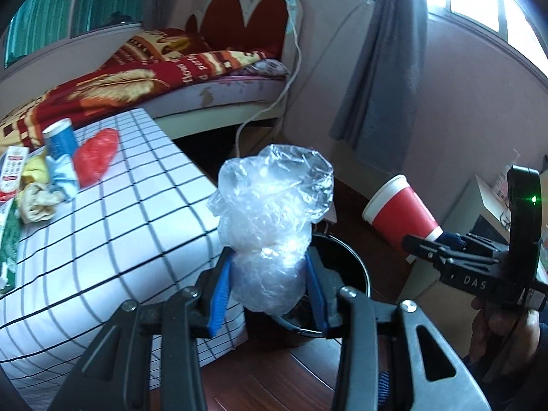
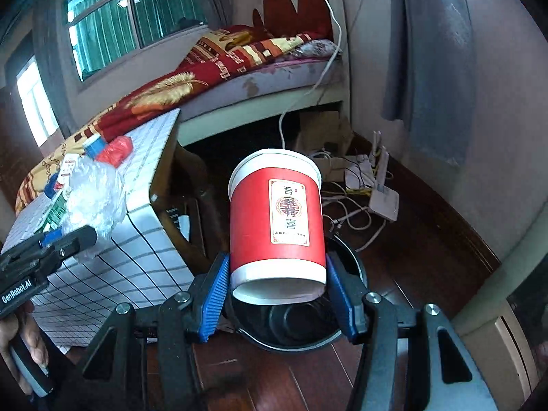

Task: Collect trash
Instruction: 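Carry the red cup and plastic bag over the black bin and release both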

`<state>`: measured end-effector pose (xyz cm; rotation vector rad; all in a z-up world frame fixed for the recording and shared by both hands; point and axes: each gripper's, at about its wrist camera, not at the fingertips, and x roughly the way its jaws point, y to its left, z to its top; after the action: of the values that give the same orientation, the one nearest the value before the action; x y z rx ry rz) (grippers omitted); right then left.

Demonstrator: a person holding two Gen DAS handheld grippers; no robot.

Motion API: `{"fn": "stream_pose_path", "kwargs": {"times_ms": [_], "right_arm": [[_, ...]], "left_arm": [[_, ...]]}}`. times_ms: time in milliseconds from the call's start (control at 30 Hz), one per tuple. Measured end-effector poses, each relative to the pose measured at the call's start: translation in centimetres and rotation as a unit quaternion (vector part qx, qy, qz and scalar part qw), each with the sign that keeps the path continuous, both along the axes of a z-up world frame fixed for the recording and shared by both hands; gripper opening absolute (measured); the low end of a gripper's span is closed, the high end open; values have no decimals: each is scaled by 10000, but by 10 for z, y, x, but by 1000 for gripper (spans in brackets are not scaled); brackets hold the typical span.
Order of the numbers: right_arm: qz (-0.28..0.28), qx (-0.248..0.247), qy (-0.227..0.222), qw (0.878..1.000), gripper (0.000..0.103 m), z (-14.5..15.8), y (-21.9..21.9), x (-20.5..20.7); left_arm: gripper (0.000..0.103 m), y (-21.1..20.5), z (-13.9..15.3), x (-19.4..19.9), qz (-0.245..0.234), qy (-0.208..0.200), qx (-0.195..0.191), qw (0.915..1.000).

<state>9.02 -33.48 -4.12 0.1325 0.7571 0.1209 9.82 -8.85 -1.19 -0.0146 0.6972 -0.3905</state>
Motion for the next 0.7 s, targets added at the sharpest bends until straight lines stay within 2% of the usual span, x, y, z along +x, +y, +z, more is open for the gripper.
{"fn": "stream_pose_path", "kwargs": {"times_ms": [167, 333, 700], "right_arm": [[-3, 20, 200, 9998, 57, -20, -14, -1], [91, -12, 418, 9991, 57, -43, -22, 5], [532, -30, 951, 9940, 59, -107, -27, 56]], "left_arm": [[42, -23, -18, 9, -259, 234, 34, 9994], [42, -47, -50, 21, -560, 687, 82, 9960], [42, -74, -103, 61, -797, 1394, 136, 9869]]}}
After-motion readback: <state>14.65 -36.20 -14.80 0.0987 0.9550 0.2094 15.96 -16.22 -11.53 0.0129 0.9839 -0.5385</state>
